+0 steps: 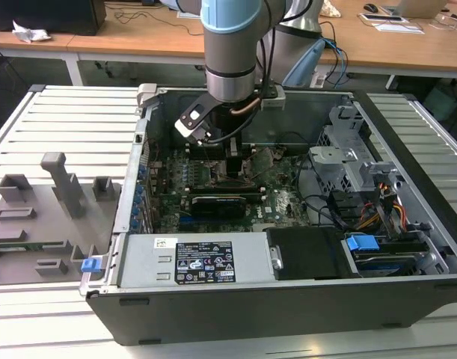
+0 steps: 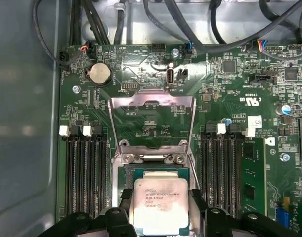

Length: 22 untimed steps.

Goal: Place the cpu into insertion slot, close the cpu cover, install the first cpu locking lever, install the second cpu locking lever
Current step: 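Place the cpu into insertion slot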

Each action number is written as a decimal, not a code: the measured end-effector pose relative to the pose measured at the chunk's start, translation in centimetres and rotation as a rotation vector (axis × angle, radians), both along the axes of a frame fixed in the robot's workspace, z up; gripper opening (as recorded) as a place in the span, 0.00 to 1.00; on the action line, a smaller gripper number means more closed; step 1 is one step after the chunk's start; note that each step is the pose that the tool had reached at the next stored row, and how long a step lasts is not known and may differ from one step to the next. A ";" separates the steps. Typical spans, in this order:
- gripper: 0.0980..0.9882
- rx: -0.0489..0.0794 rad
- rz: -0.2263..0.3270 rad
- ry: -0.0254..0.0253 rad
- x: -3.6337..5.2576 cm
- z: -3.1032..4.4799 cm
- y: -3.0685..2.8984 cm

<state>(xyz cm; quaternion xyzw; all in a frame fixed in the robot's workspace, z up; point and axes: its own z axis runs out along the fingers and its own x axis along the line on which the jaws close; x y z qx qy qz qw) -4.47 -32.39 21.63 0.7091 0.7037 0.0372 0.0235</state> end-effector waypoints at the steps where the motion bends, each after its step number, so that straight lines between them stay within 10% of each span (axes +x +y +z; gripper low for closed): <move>1: 0.48 0.000 0.000 0.0000 -0.03 -0.07 0.02; 22: 0.50 0.000 0.004 0.0001 -0.19 -1.51 0.35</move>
